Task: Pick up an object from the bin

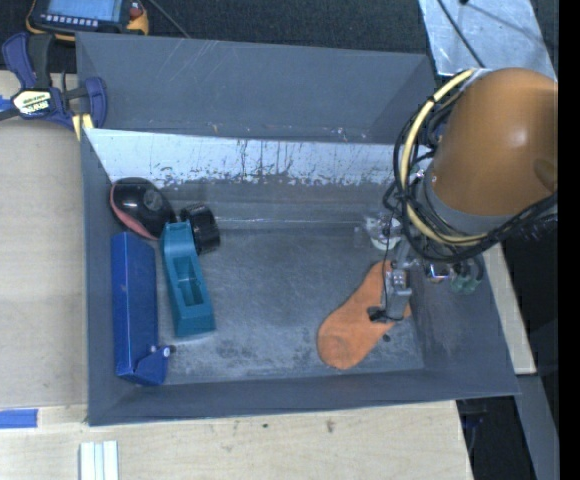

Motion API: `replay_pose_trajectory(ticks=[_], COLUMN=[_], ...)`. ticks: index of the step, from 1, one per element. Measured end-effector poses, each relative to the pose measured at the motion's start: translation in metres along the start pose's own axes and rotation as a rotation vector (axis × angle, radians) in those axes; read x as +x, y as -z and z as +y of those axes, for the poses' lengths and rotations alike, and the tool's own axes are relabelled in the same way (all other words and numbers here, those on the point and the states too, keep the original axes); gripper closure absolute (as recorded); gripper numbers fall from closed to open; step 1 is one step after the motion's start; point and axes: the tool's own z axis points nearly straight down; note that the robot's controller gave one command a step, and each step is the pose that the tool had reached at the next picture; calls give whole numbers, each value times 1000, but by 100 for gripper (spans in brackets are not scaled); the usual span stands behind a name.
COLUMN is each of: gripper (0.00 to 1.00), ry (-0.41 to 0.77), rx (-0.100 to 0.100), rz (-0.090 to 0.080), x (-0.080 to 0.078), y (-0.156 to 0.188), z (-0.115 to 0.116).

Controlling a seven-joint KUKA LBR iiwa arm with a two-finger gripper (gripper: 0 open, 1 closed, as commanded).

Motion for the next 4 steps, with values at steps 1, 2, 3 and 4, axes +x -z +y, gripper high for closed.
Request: replay_pose_trajectory(ticks=[1,2,3,4], gripper=[0,0,0,0], ry=[74,319,478,823], rx=[1,0,-1,1], rz=[-4,3,3,-1], x=[5,18,14,-9], y=[-60,-88,-117,-165], z=[-19,-59,-72,-64])
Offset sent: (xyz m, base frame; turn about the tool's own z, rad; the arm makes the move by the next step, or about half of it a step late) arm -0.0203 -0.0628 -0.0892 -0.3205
